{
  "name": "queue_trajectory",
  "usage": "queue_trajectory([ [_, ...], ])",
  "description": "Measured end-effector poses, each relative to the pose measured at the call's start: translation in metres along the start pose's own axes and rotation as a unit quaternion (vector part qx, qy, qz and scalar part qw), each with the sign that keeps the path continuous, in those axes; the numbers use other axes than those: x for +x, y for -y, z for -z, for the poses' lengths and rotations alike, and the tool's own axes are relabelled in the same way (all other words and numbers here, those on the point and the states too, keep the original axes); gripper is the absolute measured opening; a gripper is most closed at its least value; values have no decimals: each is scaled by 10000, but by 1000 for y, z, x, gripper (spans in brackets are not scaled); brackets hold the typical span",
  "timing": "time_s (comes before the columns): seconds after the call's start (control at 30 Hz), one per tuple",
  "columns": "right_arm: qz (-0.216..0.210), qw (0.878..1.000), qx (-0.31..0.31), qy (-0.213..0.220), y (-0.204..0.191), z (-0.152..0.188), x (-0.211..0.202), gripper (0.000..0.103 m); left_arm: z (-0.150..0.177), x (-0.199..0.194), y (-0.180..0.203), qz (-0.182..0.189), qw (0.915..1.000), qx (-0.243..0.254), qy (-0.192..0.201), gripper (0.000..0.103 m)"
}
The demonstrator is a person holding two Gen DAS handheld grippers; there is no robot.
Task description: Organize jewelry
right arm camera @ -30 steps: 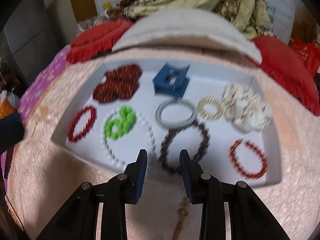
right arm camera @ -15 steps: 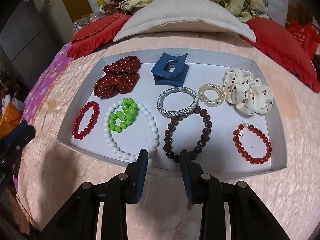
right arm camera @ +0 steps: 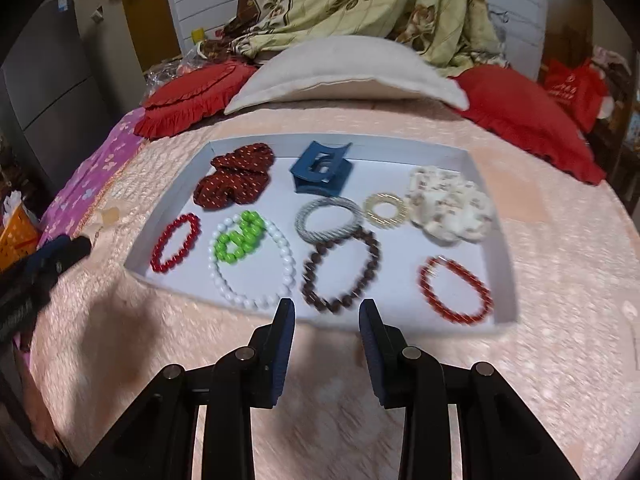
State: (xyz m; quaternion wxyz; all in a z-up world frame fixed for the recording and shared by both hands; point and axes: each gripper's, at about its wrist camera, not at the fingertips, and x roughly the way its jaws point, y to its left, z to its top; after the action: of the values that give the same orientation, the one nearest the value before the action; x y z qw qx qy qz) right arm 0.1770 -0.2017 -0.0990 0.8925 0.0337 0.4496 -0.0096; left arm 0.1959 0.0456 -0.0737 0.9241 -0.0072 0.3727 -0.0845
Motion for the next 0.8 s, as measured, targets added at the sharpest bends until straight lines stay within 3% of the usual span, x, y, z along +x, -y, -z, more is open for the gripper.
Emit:
queue_trajectory([
  [0.33,-72,9994,256,200,26,28,-34,32,5,-44,0,-416,9980,-296,381,50],
  [0.47,-166,9992,267,254,24,36,-39,32,13,-83,6,-1027,9904,-287,876,81],
  [0.57,-260,9988,252,344,22,42,-47,32,18,-112,11,-1383,9816,-311,1277,82],
  [0.7,-319,9980,170,510,18,50,-60,32,20,-136,17,-1510,9763,-321,1516,92],
  [0.8,-294,9975,93,638,17,56,-70,32,27,-153,29,-1810,9658,-168,1849,92],
])
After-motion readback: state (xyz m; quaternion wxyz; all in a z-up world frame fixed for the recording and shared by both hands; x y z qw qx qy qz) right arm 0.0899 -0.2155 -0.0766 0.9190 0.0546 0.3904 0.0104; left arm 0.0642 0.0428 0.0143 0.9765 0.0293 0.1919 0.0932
